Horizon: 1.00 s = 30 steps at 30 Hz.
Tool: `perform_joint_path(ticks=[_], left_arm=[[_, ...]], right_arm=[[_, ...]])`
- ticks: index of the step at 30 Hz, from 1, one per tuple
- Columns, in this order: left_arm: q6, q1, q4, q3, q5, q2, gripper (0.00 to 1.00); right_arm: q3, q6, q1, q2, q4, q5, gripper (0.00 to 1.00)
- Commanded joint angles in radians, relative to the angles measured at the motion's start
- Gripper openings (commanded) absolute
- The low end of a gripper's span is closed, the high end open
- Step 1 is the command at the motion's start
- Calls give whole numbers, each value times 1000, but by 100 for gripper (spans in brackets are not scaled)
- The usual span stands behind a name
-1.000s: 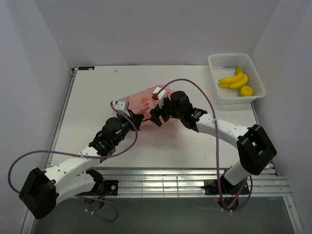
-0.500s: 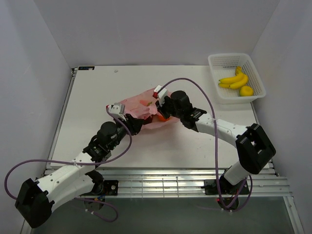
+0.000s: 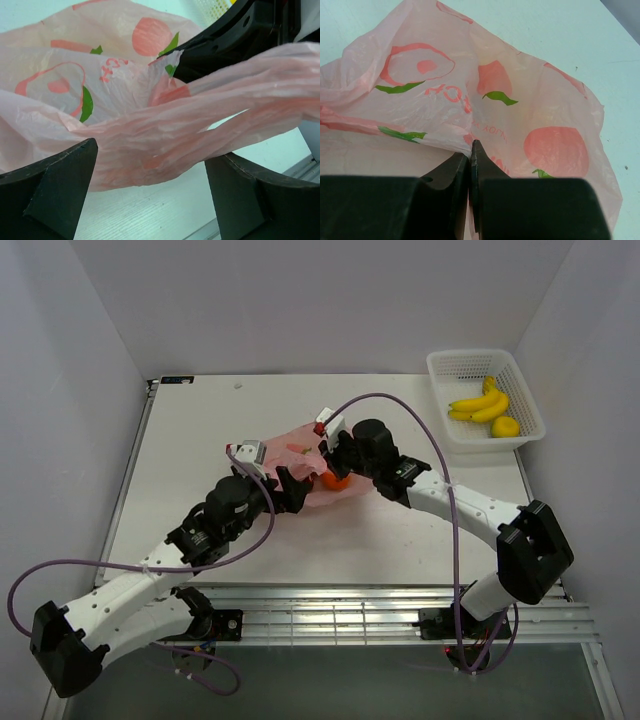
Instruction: Take the fake fruits out of the plastic bag
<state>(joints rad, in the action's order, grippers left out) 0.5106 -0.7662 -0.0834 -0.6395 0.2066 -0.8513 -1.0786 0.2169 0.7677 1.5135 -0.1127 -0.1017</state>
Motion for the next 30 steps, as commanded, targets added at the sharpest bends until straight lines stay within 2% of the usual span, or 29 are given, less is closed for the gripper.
perform_joint_path(ticks=[1,8,10,13,14,15,17,18,19,22,27,30], left_arm=[[-53,-39,-45,-75,142,-52,98],[-127,-117,-105,-178,379,-133,98],[-142,-120,-125,-206,401,-158,98],[-156,-124,-145,-235,416,-179,91],[-159,-125,-145,-241,415,-183,86],[-161,-125,-145,-247,419,-184,74],[-165,-125,-144,-249,418,-192,58],[-167,-125,-145,-249,419,-193,40],[-170,-125,-148,-249,412,-192,27],[-146,-127,-174,-244,384,-187,0],[-66,-136,-246,-207,295,-152,0],[-5,-151,-265,-168,225,-131,0]], right_arm=[[-67,-8,13,-36,40,-21,8],[-96,-21,15,-71,94,26,8],[-99,-21,15,-78,99,31,8],[-103,-13,15,-91,96,31,8],[-103,-13,15,-95,93,36,8],[-103,-11,15,-96,87,54,8],[-107,-2,15,-93,79,69,8],[-110,-1,15,-92,76,89,8],[-115,4,15,-87,71,97,8],[-130,7,15,-69,45,174,8],[-126,-63,15,-64,-10,321,8],[-106,-80,15,-81,-19,321,8]])
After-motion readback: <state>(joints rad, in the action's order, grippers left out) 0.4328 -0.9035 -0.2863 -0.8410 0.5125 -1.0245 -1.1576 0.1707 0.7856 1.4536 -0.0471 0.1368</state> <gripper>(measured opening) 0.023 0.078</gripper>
